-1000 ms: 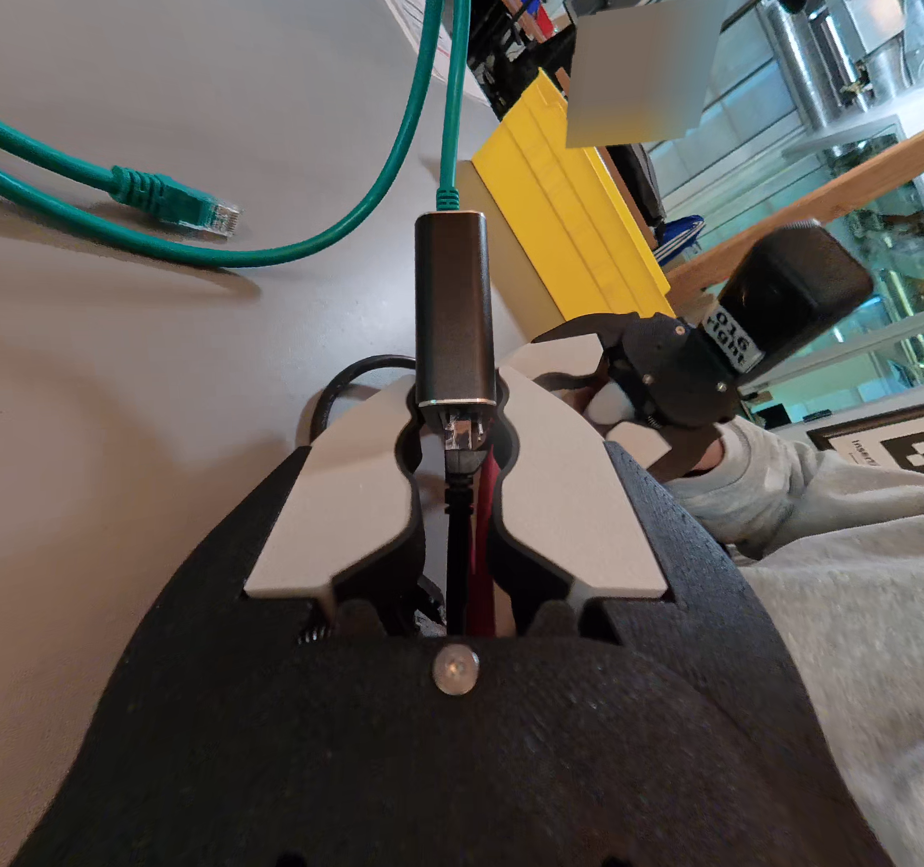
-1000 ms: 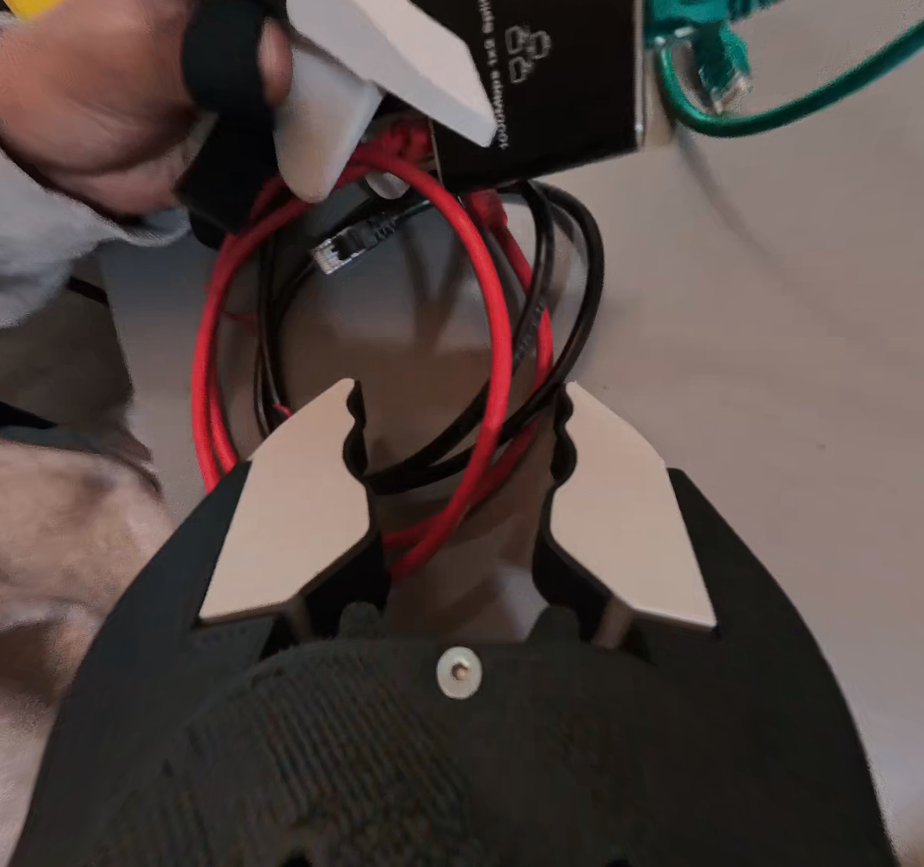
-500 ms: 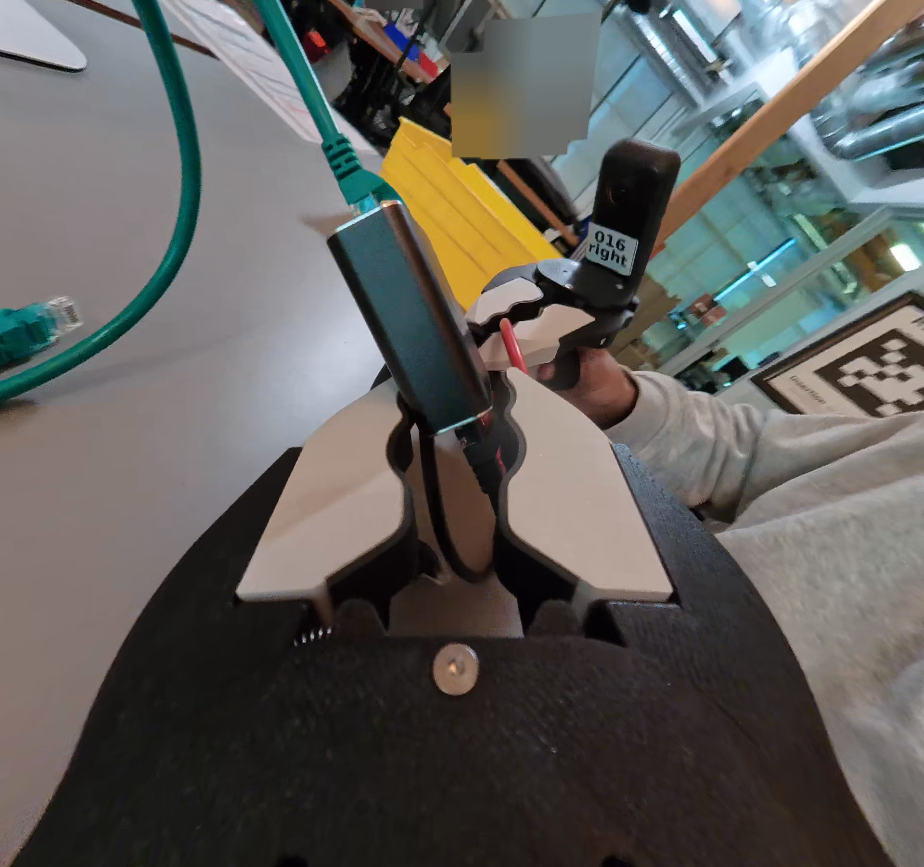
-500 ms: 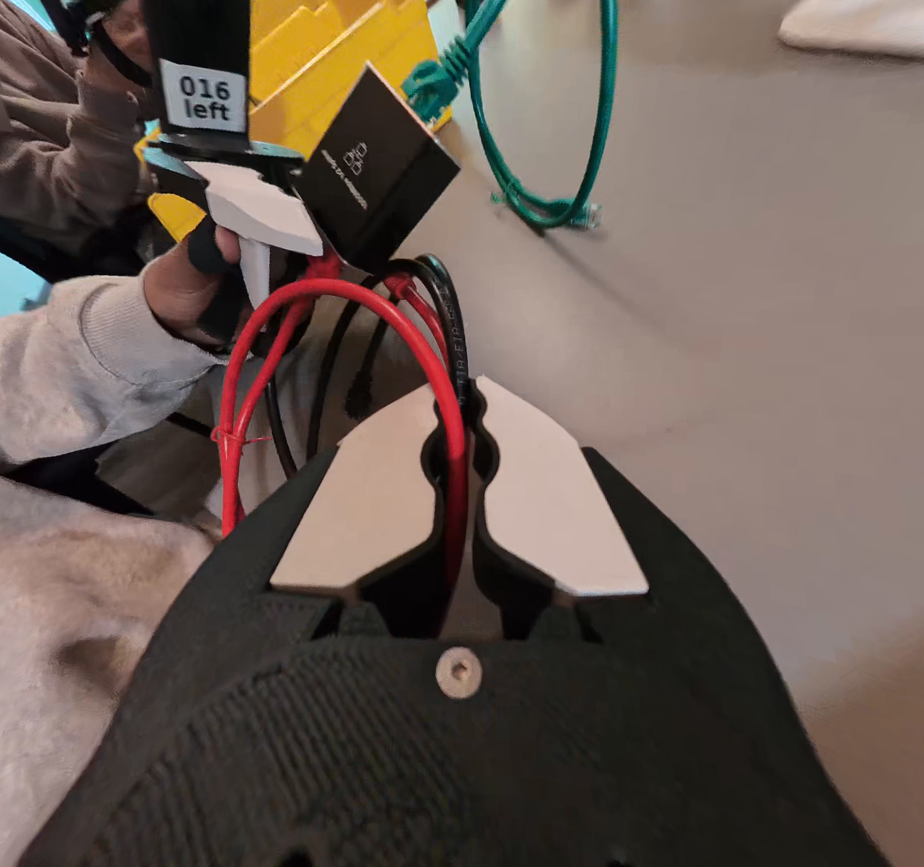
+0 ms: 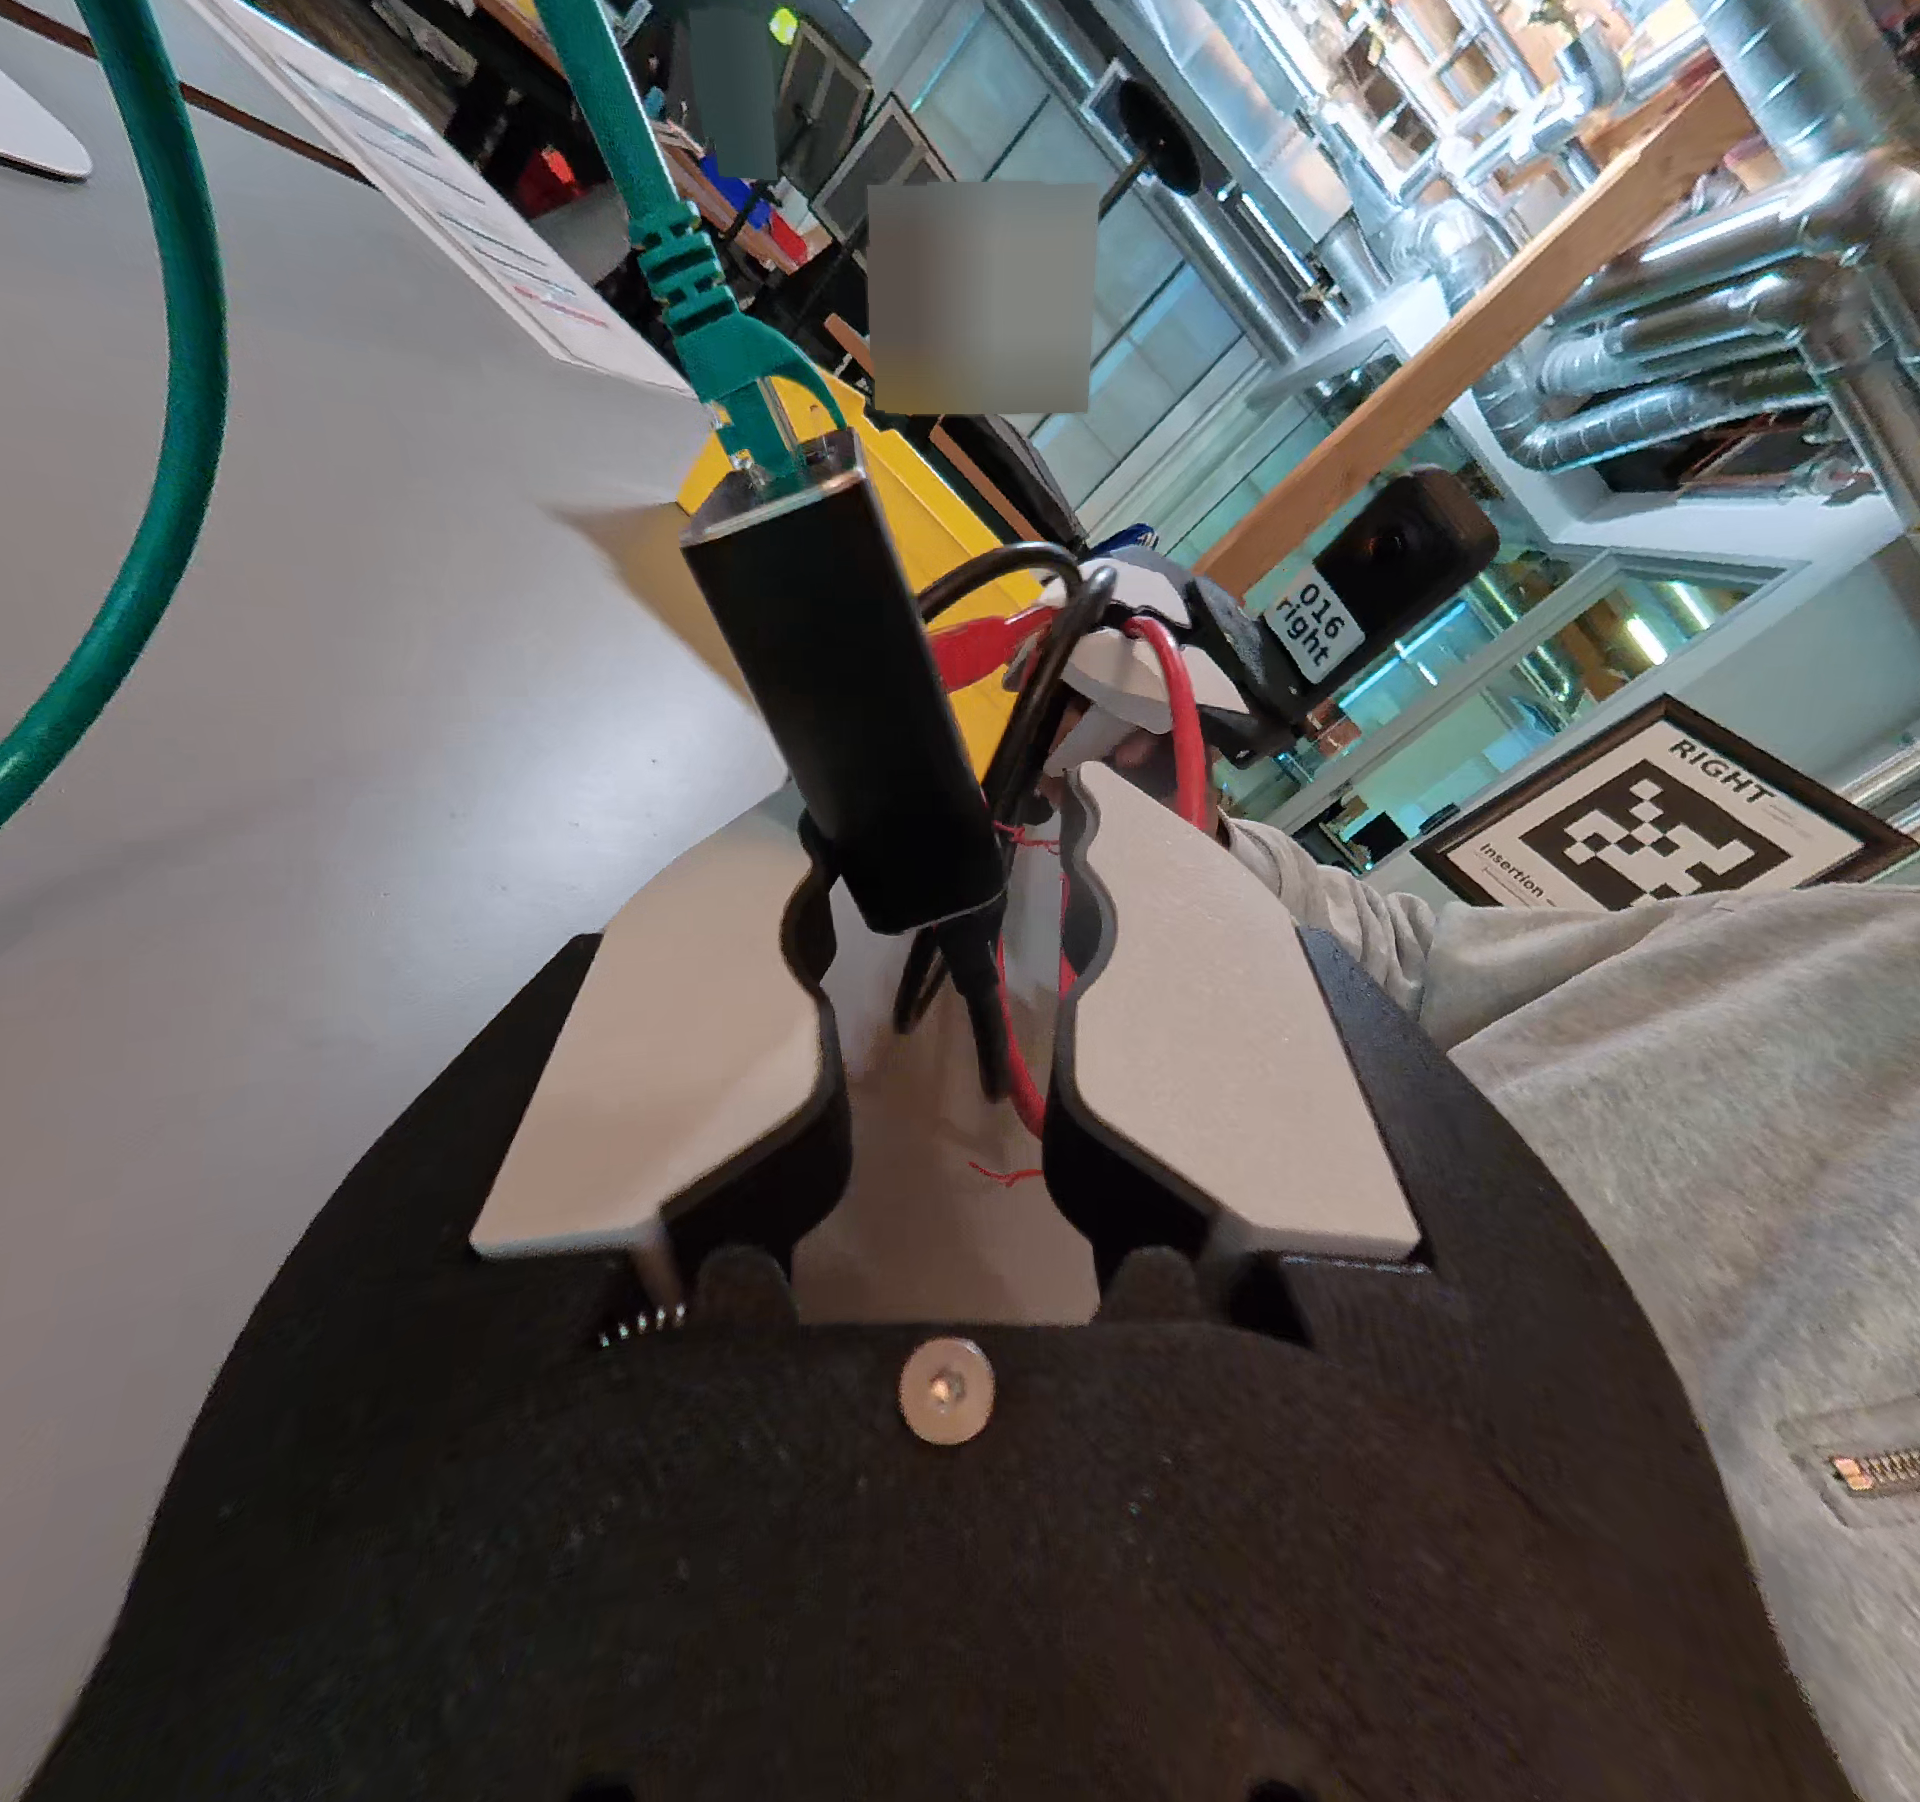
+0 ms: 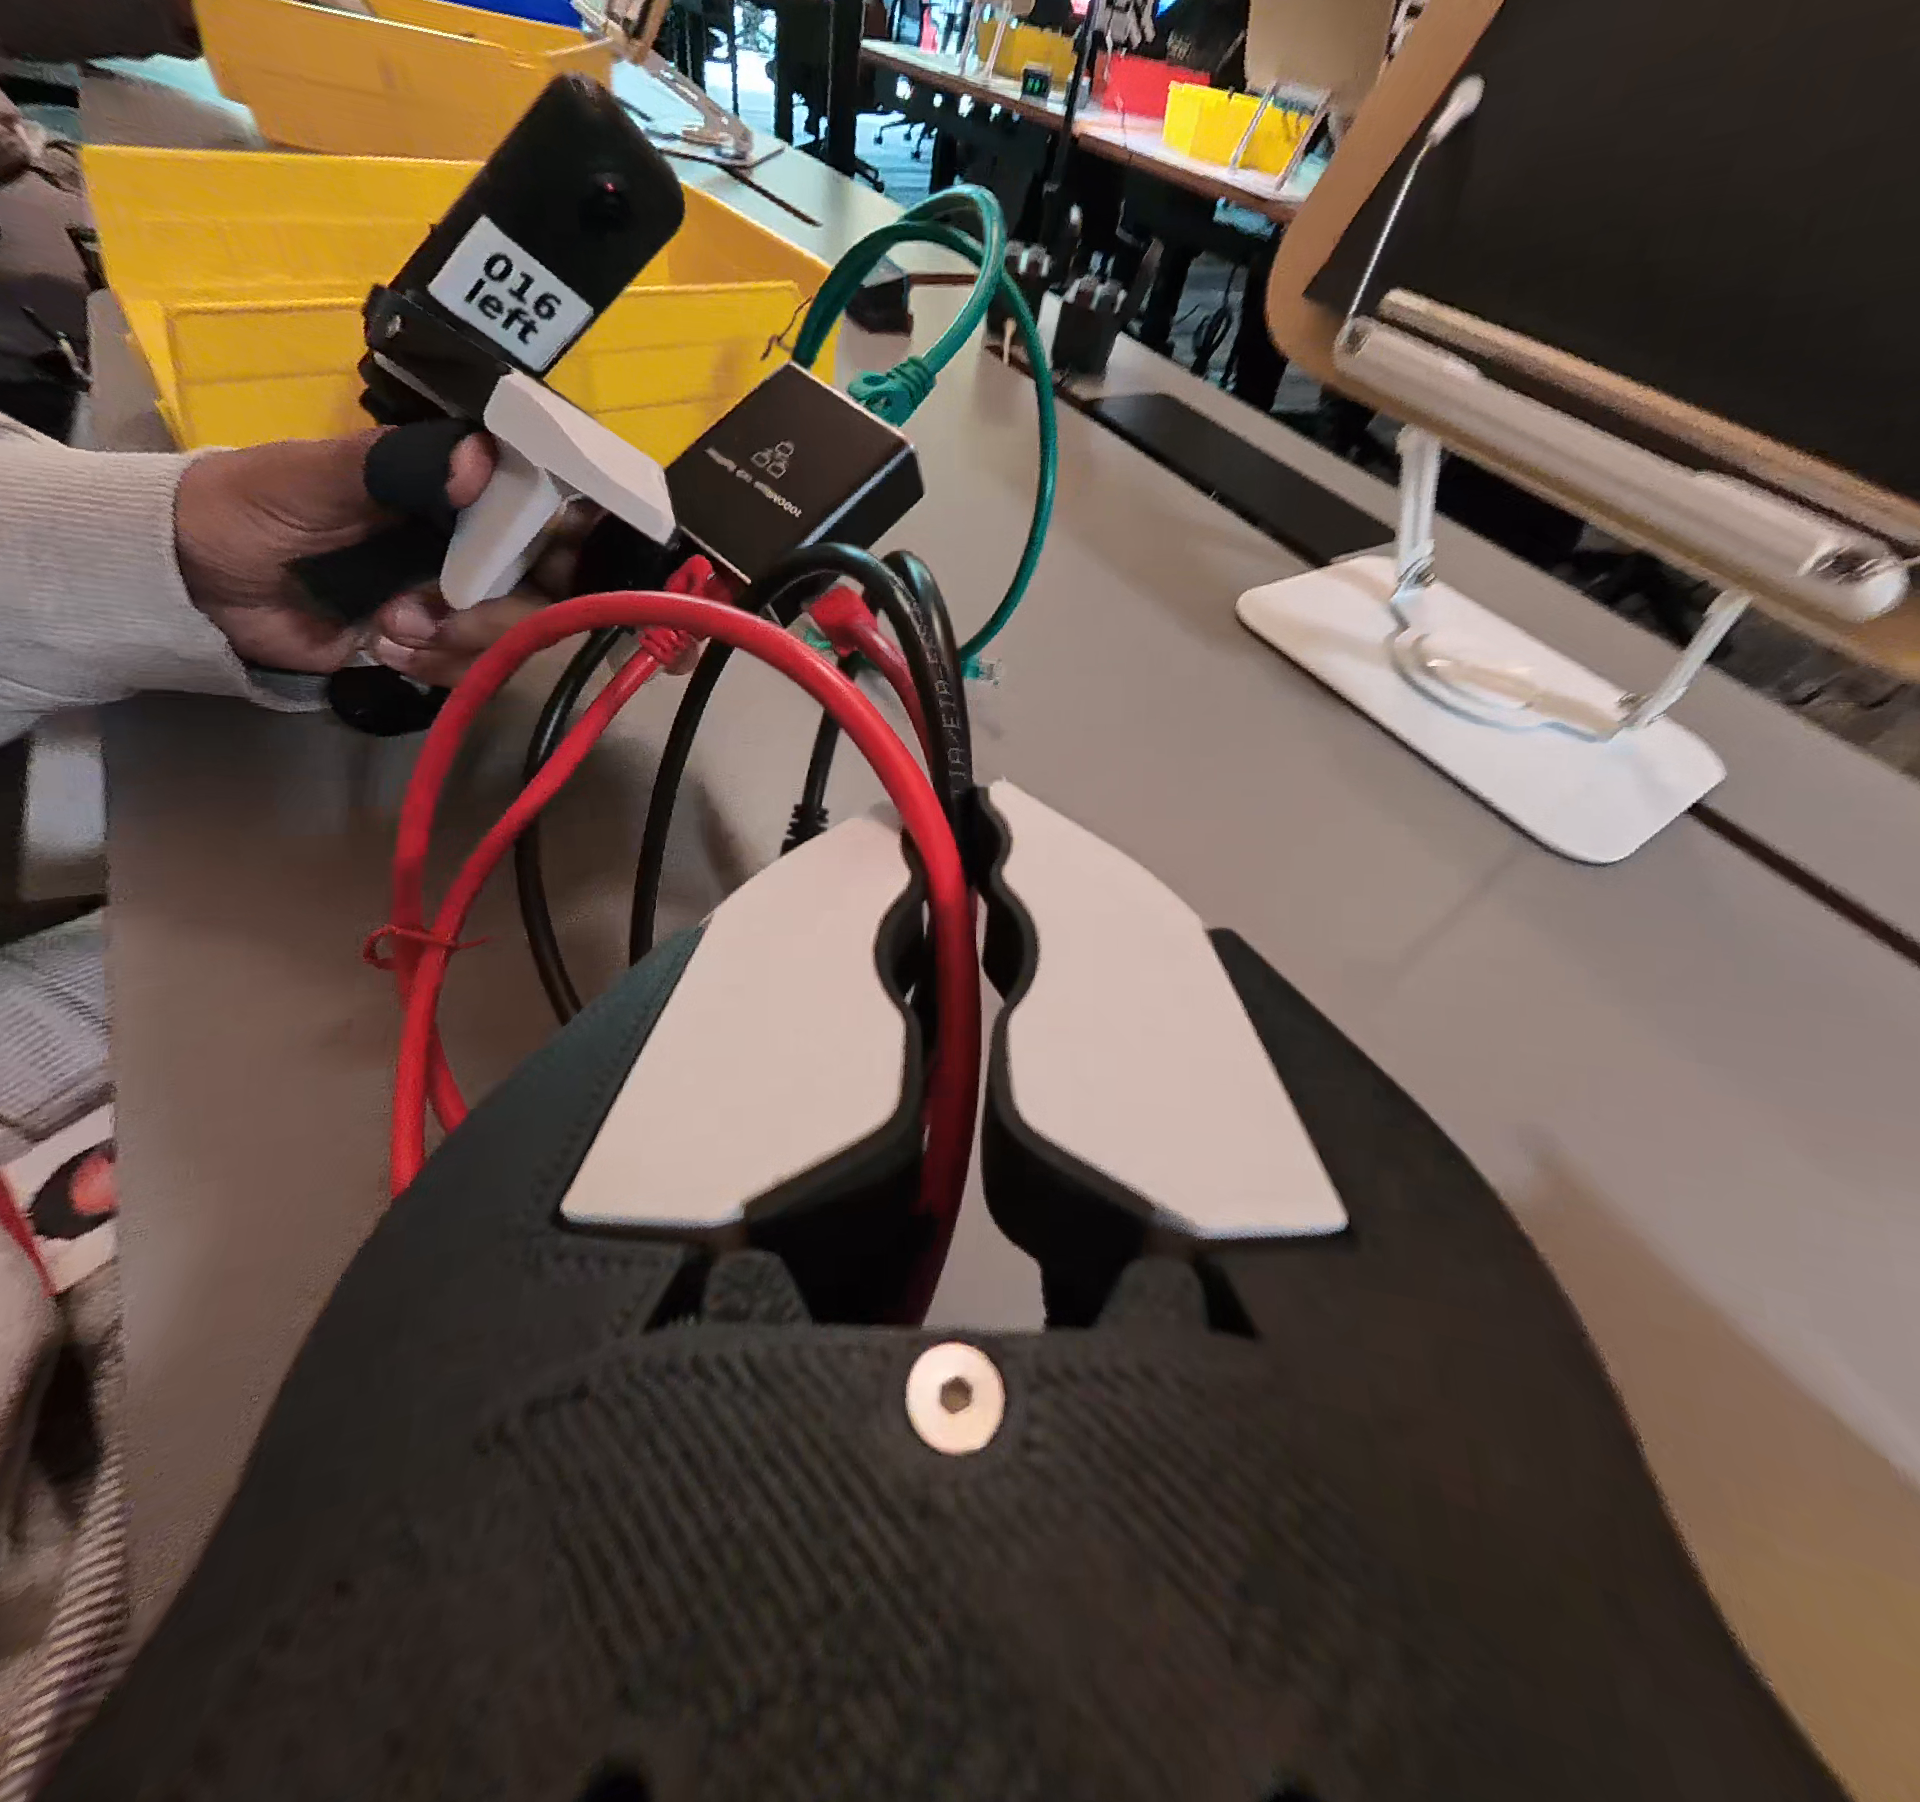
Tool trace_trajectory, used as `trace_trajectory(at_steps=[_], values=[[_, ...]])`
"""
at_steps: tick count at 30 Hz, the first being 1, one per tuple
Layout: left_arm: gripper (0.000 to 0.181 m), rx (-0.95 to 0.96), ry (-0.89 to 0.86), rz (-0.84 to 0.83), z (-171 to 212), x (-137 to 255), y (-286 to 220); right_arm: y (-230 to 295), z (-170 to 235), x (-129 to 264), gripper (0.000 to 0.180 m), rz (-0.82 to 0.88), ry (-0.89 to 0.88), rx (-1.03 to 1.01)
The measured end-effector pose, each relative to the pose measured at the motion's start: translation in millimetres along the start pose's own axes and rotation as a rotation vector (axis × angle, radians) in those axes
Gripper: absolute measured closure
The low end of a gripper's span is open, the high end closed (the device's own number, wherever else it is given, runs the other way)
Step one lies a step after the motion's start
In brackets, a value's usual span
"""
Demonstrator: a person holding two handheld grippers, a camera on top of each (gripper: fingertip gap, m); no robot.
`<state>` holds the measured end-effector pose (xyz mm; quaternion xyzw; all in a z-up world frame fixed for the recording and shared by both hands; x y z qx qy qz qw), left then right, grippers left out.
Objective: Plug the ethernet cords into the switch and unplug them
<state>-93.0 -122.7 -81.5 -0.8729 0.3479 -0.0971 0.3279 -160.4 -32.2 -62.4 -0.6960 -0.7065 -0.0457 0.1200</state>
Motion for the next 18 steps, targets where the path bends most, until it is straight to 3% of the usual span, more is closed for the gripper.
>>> trace_trajectory(at_steps=[7,9,14,18], values=[[0.137,-0.025,-0.072,0.021,-10,3,-4,2,-29,17,0.174,0.018,-0.114,0.039],[0.149,-0.039,-0.066,0.019,-11,1,-7,3,-31,19,0.174,0.003,-0.111,0.020],[0.150,-0.154,-0.005,-0.001,-17,-19,-31,0,-32,24,0.174,0.025,-0.112,-0.019],[0.150,-0.198,0.012,0.044,-42,-47,-64,-16,-55,56,0.174,0.084,-0.149,-0.058]])
Point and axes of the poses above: each gripper's, where its closed fingertips meet, x back along the fingers, z out of its underside, y = z × x across the jaws, the point moved 1 cm from there along x, back along the fingers, and after that the axes turned 4 degrees about -x, right-handed, at the moved point
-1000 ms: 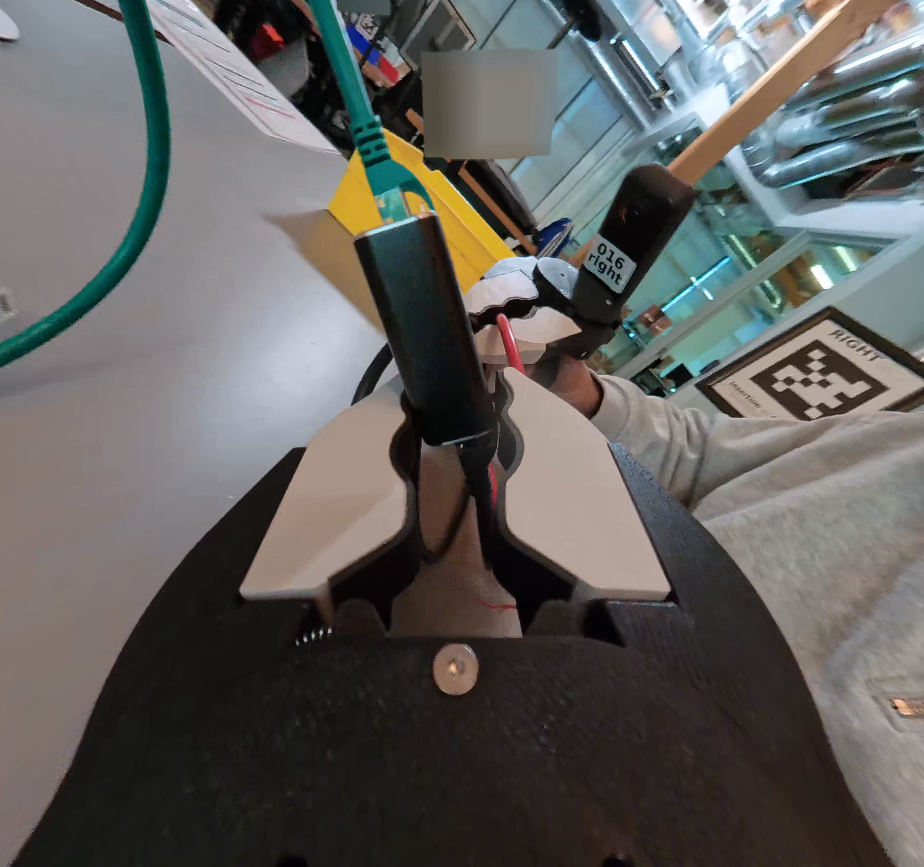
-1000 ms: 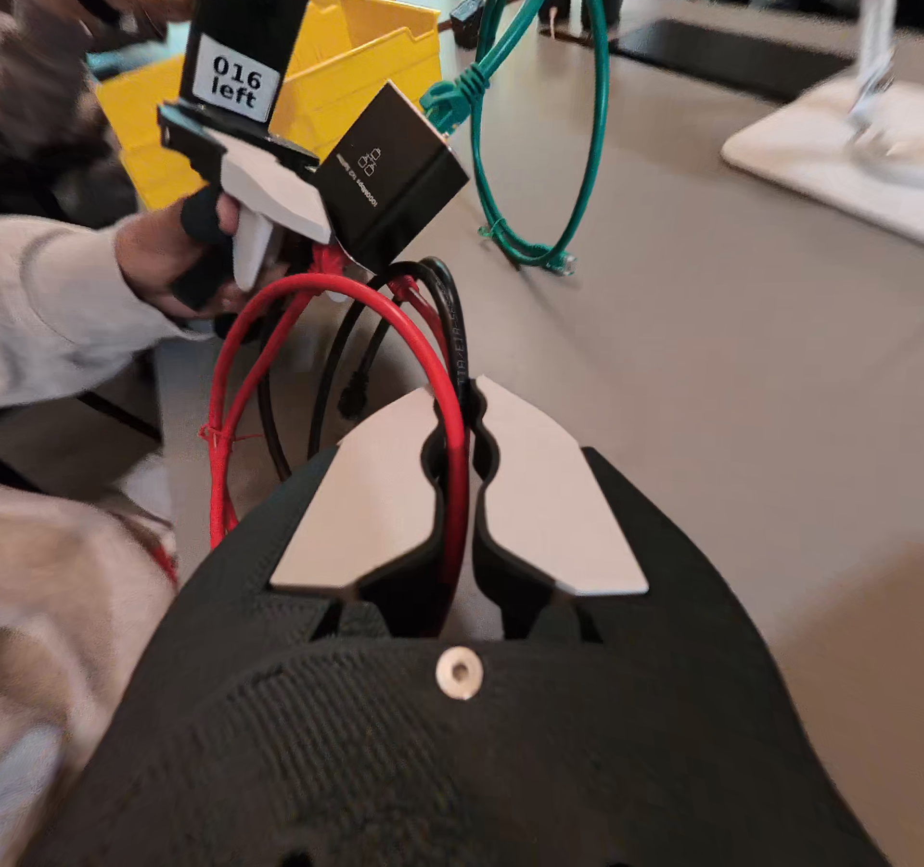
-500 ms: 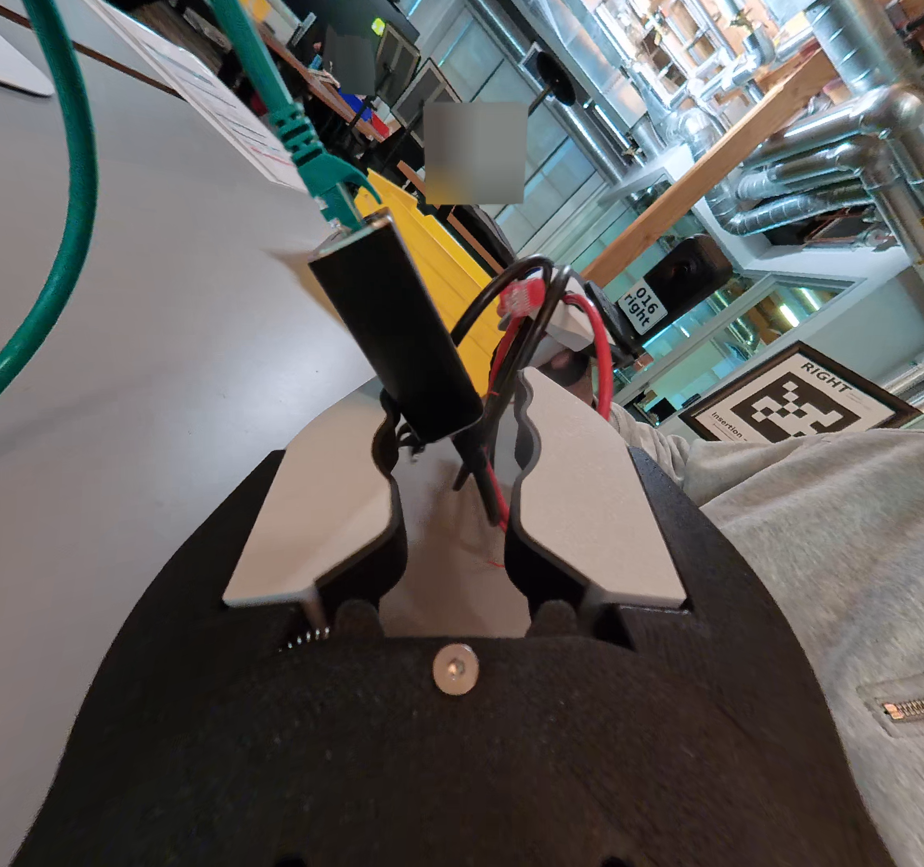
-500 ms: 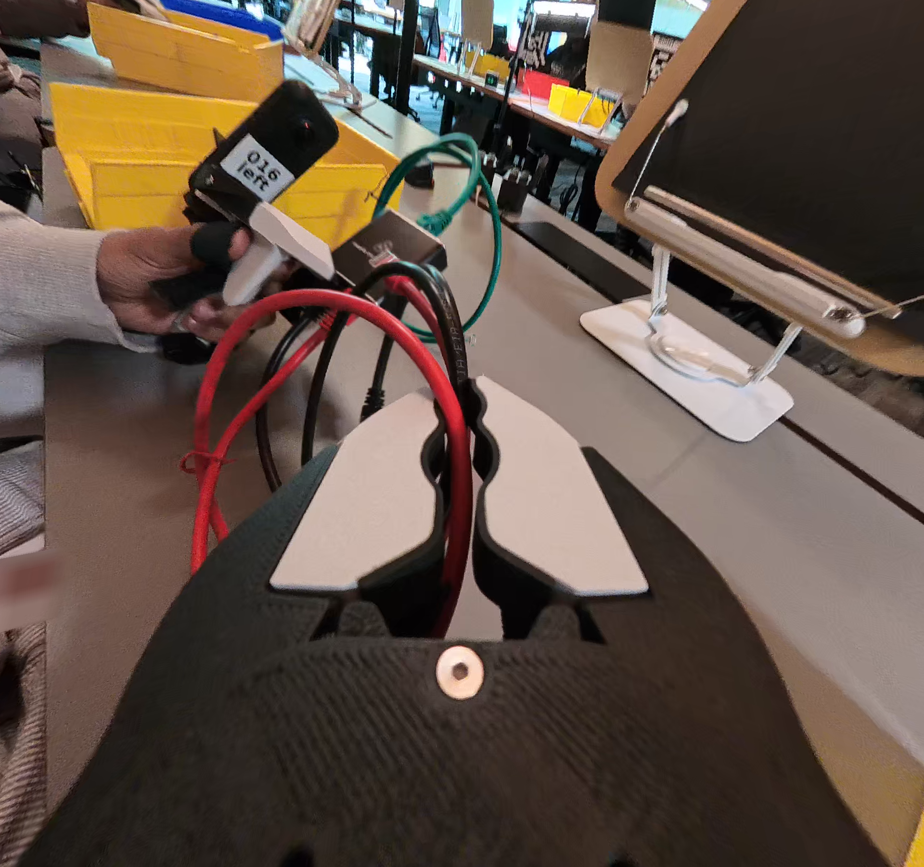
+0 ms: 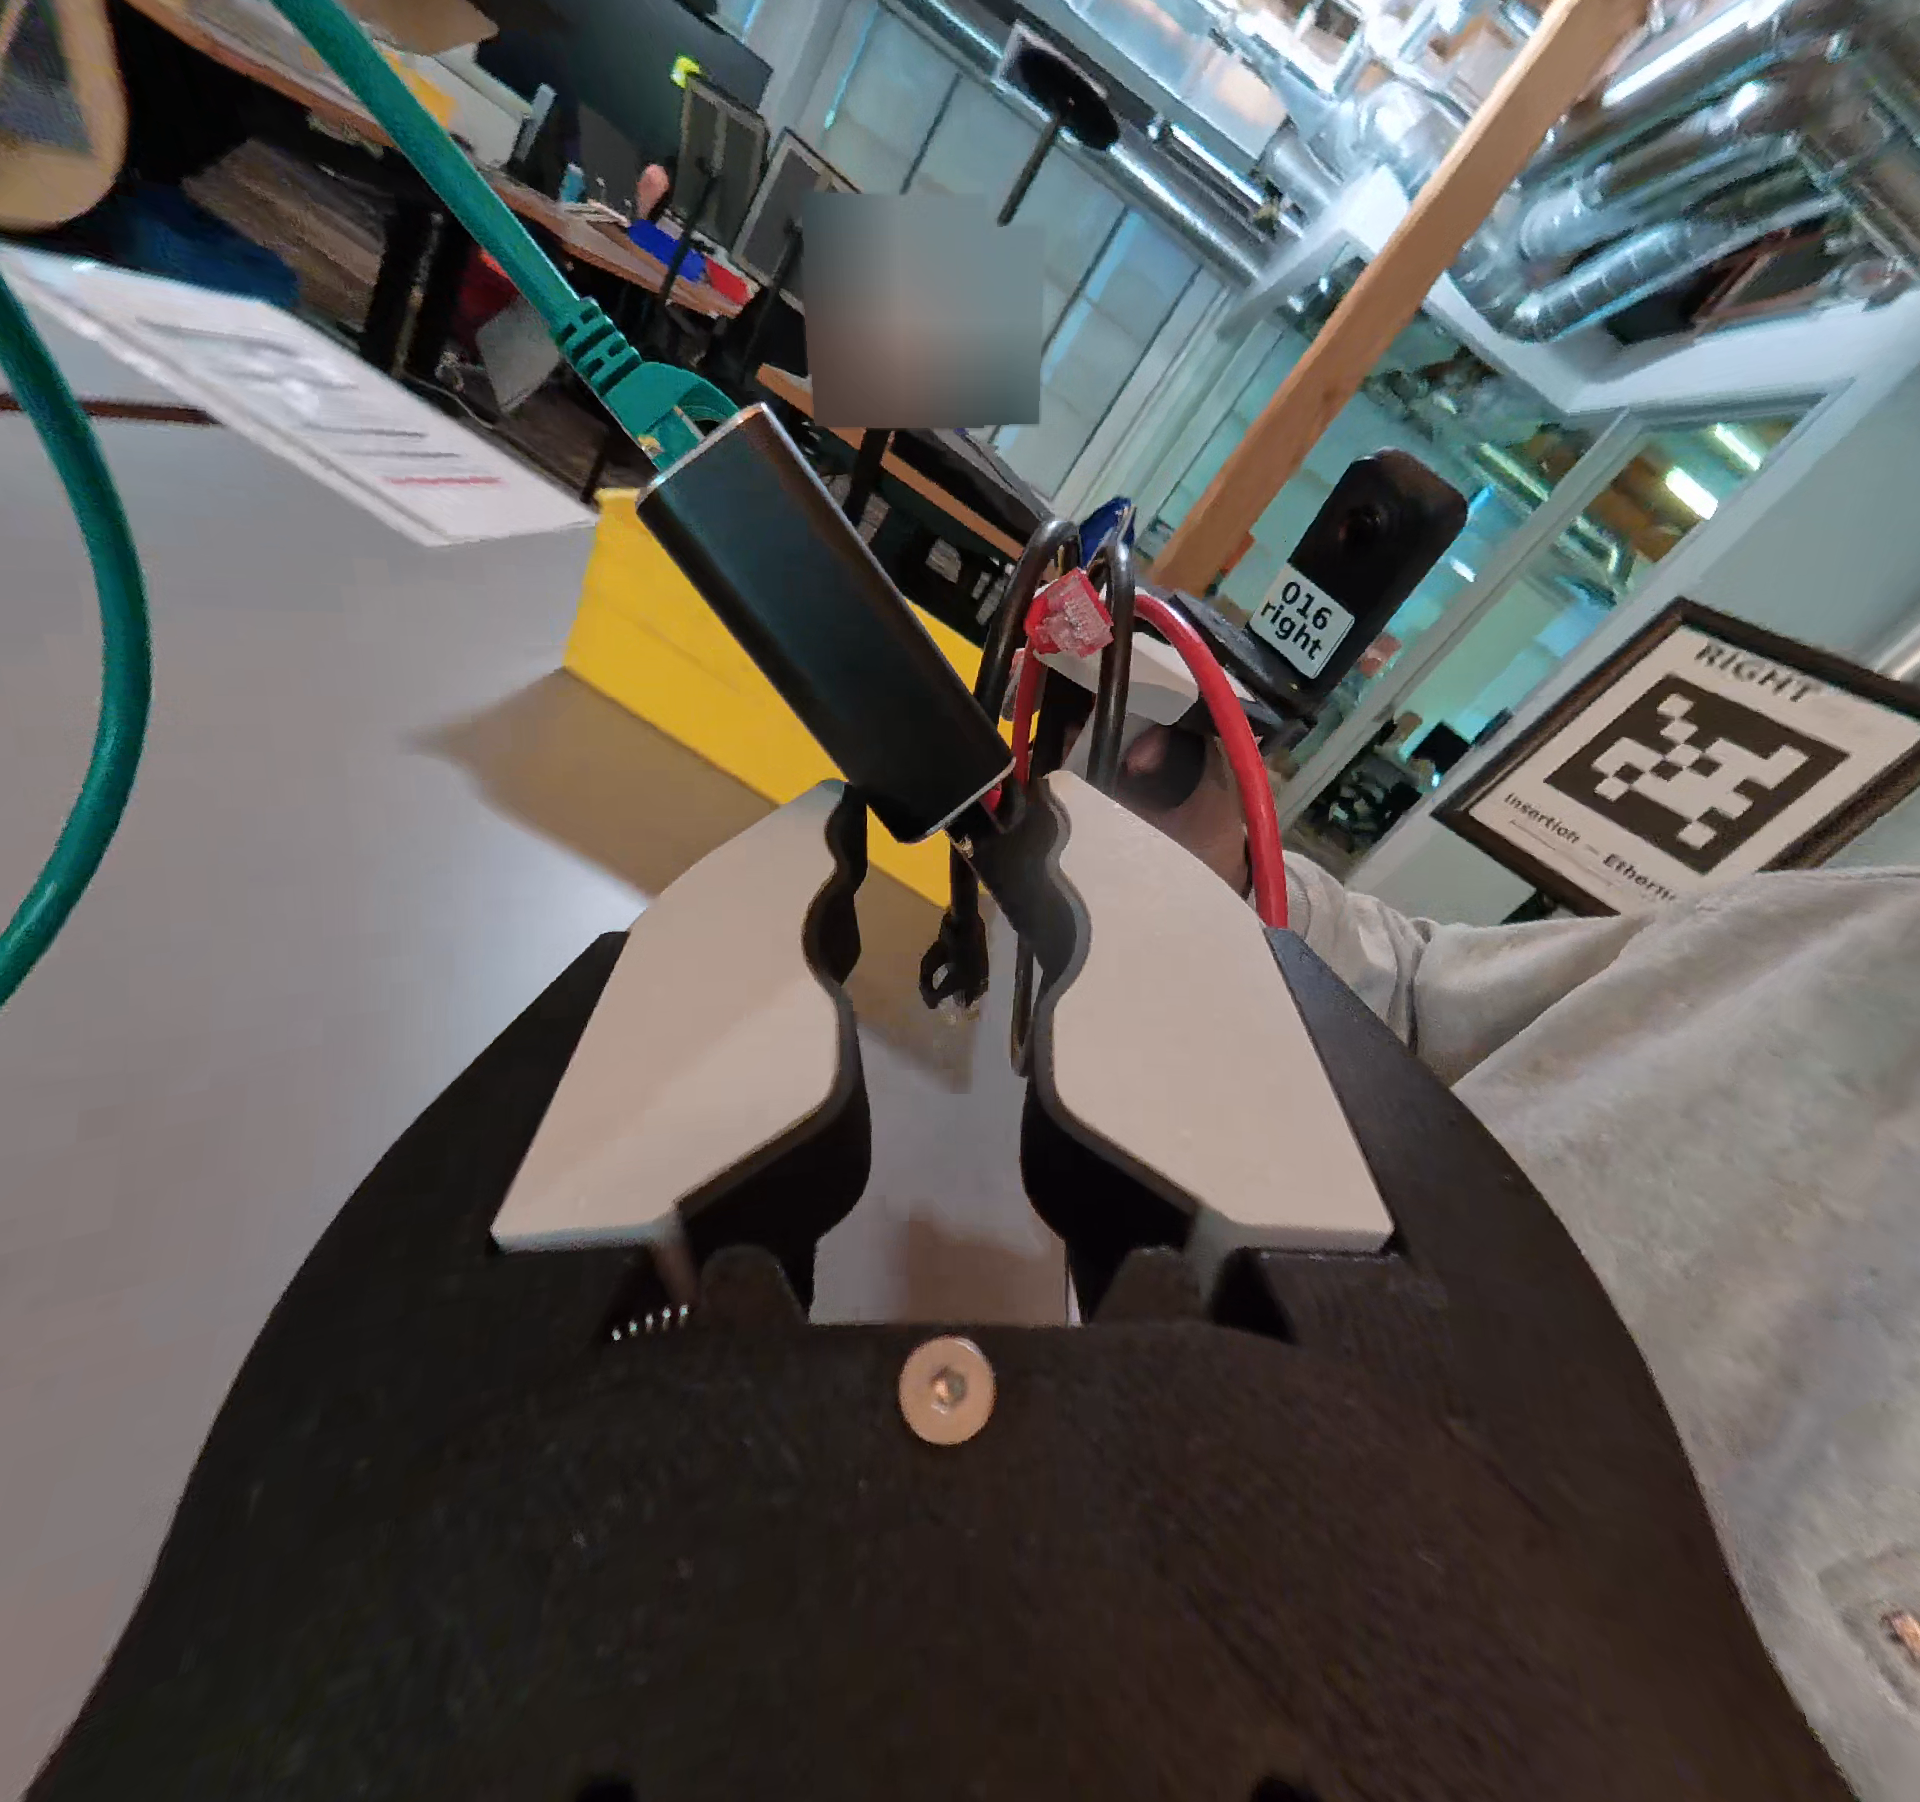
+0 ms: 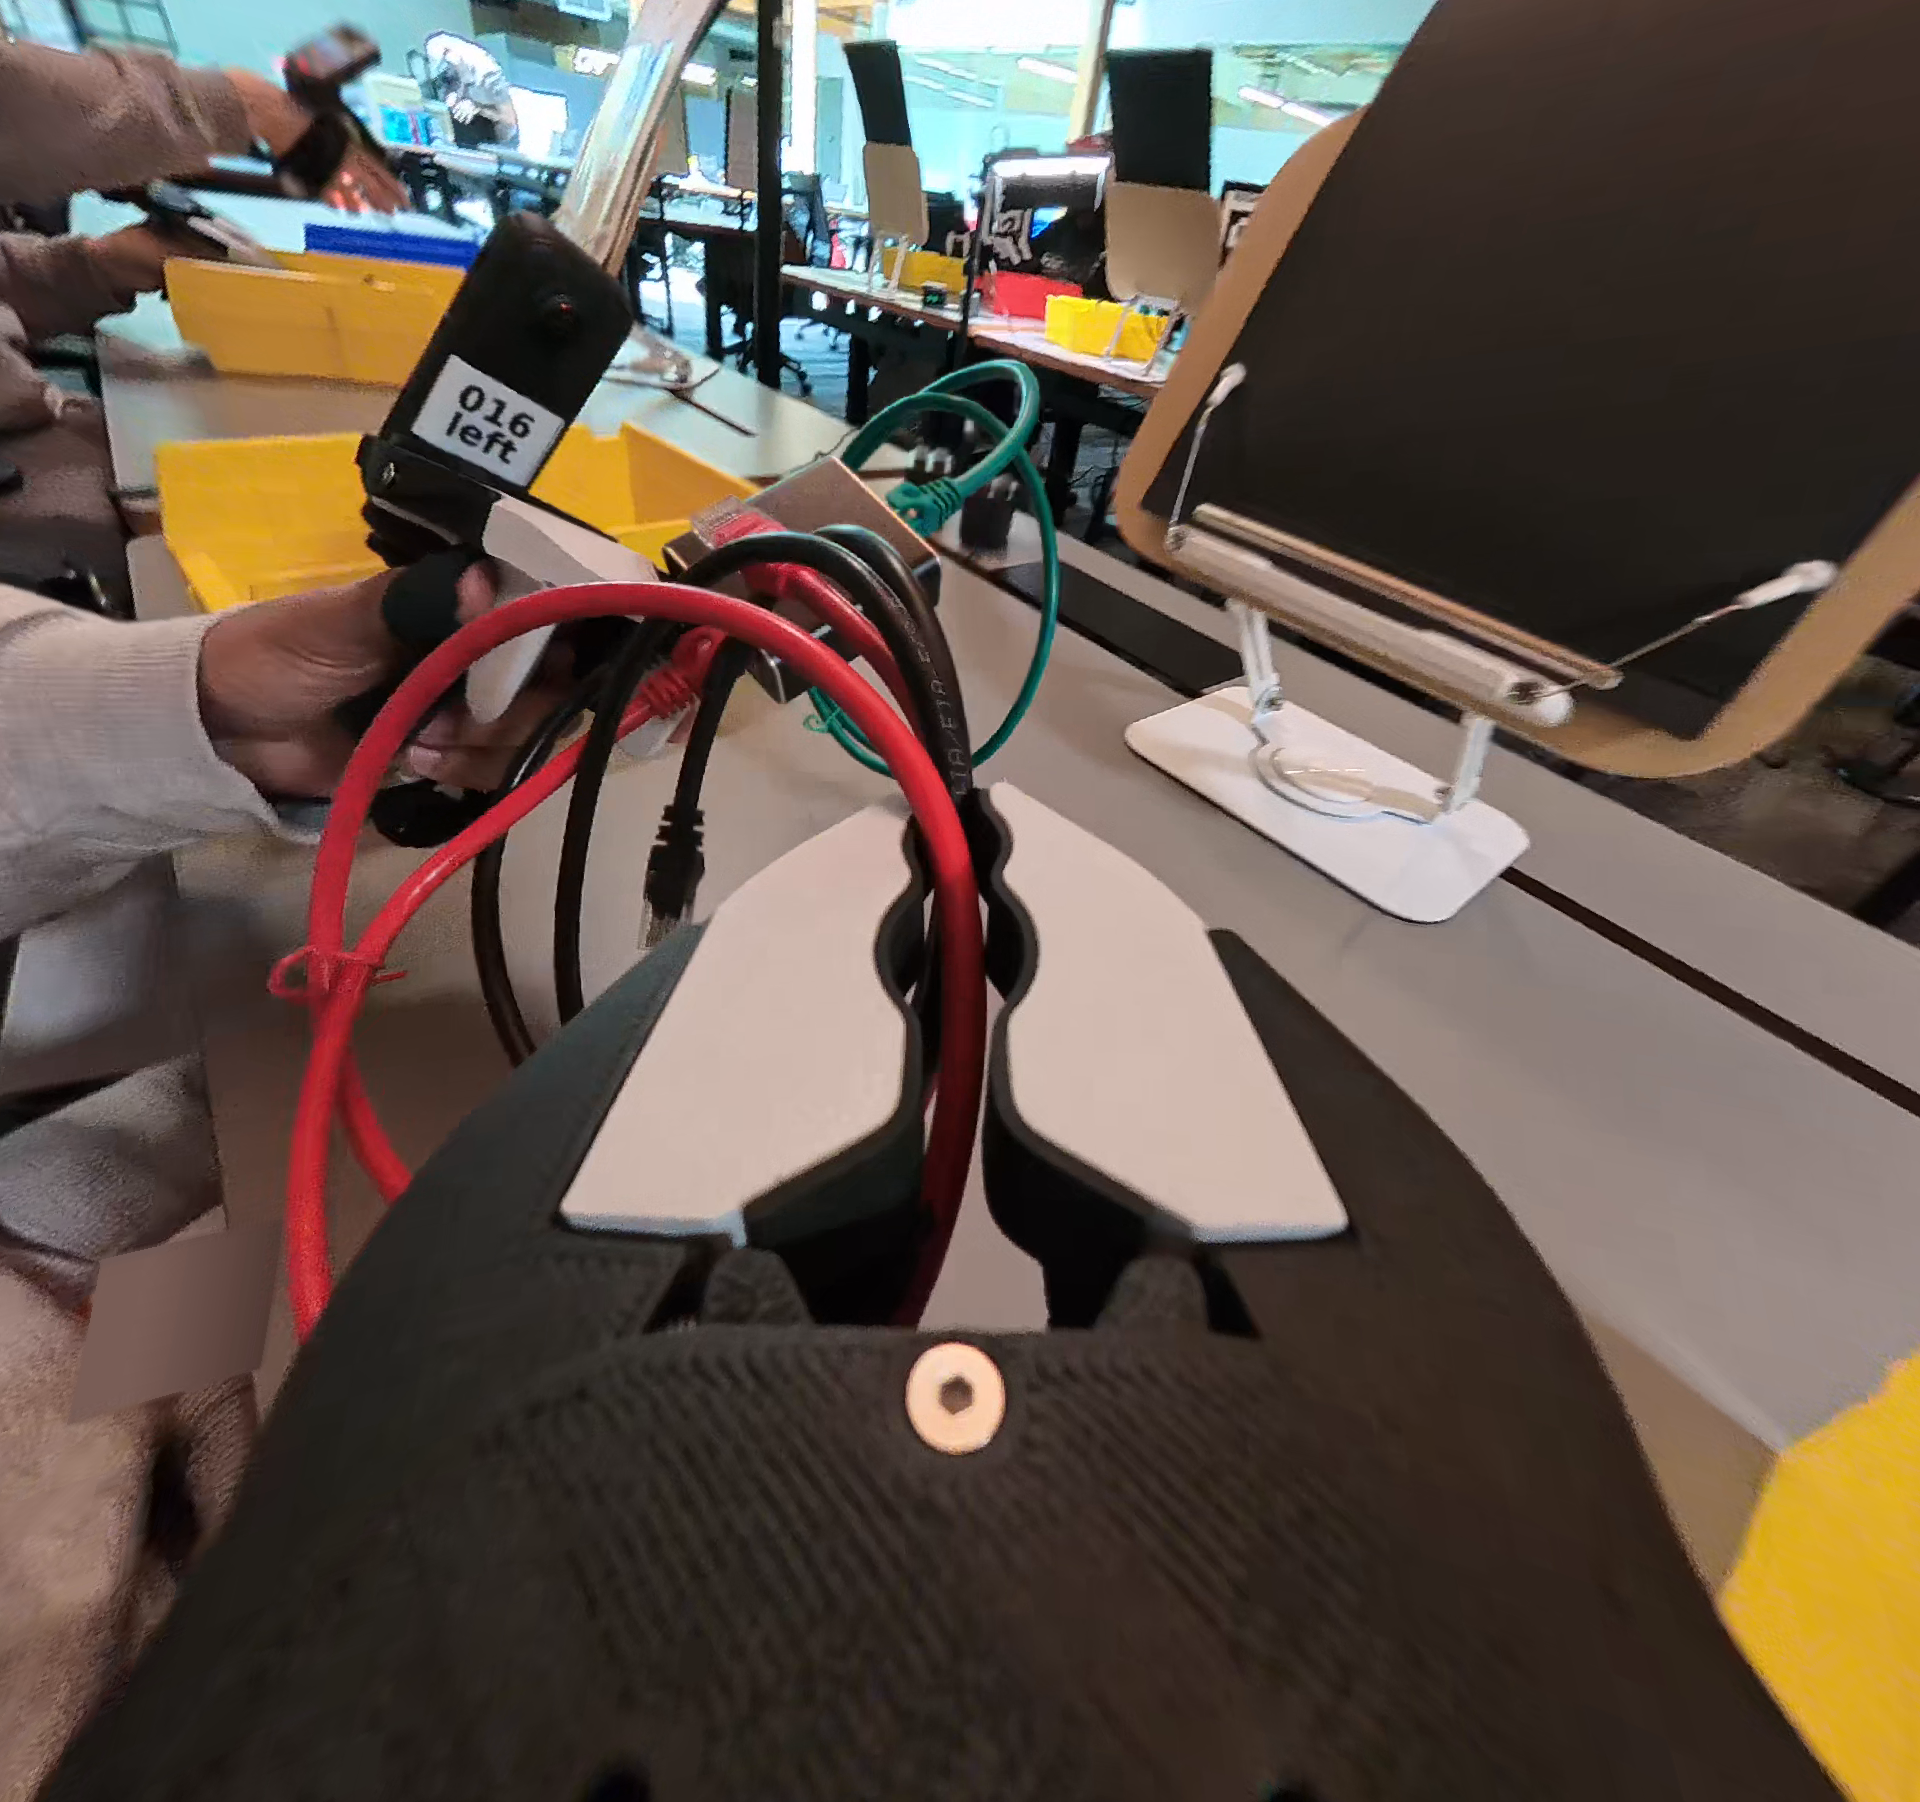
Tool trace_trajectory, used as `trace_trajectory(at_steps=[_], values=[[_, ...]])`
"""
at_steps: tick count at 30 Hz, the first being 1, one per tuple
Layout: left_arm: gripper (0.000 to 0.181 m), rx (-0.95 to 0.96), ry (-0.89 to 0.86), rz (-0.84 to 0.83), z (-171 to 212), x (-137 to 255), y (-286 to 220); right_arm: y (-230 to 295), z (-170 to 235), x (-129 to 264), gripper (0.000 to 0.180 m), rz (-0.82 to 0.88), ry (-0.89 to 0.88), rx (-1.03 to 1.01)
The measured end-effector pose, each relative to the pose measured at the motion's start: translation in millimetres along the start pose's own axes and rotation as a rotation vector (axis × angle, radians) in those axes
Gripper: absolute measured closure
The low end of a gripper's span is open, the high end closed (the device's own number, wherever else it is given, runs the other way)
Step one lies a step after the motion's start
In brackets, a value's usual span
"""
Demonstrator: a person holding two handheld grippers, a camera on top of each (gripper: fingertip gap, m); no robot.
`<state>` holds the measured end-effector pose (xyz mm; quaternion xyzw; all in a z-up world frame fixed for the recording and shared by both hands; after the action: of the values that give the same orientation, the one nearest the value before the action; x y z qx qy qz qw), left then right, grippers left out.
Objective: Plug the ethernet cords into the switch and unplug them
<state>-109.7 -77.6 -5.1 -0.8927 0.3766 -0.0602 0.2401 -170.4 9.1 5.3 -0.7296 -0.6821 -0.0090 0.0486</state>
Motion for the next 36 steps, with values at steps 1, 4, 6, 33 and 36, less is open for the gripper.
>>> trace_trajectory(at_steps=[1,4,6,33,36], values=[[0.150,-0.037,0.015,0.010,-10,-13,-7,-6,-10,10,0.174,0.023,-0.013,-0.002],[0.150,-0.133,0.040,0.061,-43,-59,-36,-28,-45,51,0.174,0.117,-0.046,0.021],[0.150,-0.143,0.037,0.132,-63,-94,-60,-41,-70,86,0.174,0.183,-0.052,0.038],[0.156,0.573,0.384,0.409,71,-332,-51,-192,-16,292,0.173,0.962,0.657,0.336],[0.164,0.502,0.399,0.405,71,-306,-44,-201,-15,276,0.172,0.962,0.671,0.333]])
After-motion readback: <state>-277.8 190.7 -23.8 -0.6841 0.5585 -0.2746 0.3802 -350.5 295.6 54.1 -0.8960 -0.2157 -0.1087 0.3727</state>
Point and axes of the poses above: each gripper's, where its closed fingertips meet, x back along the fingers, z out of its underside, y = z × x across the jaws, the point moved 1 cm from there along x, back along the fingers, and after that the axes turned 4 degrees about -x, right-handed, at the moved point
